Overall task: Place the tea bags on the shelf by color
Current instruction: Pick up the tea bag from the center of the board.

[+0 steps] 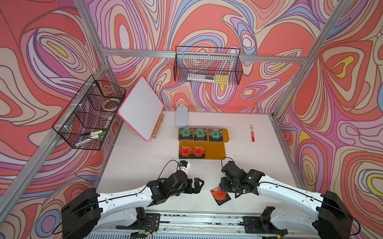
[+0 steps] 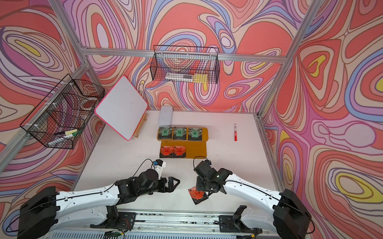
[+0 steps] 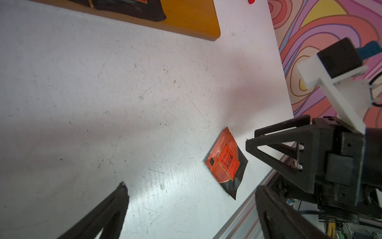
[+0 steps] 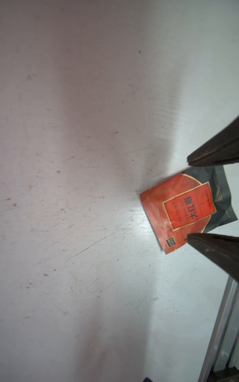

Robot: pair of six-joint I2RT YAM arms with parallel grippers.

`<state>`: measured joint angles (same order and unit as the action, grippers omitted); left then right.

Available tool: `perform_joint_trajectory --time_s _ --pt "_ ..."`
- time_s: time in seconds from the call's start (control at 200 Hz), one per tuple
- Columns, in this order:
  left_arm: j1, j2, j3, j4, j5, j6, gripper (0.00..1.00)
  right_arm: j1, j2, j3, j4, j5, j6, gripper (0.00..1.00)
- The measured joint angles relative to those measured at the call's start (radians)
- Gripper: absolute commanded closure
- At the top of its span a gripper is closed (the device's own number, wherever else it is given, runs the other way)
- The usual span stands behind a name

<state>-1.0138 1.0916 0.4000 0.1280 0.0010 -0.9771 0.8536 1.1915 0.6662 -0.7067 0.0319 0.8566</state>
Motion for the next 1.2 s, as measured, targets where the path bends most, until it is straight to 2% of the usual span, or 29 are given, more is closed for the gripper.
perform_joint_trajectory --time_s 0.696,1.197 --pt "-0.056 0.044 0.014 0.023 -0.031 -0.039 0.01 0.000 -0.081 -0.140 -0.008 -0.116 0.112 0.45" --pt "-0.061 0.065 0.014 0.025 -0.031 -0.052 0.04 0.000 -0.077 -0.196 0.149 -0.208 0.154 0.48"
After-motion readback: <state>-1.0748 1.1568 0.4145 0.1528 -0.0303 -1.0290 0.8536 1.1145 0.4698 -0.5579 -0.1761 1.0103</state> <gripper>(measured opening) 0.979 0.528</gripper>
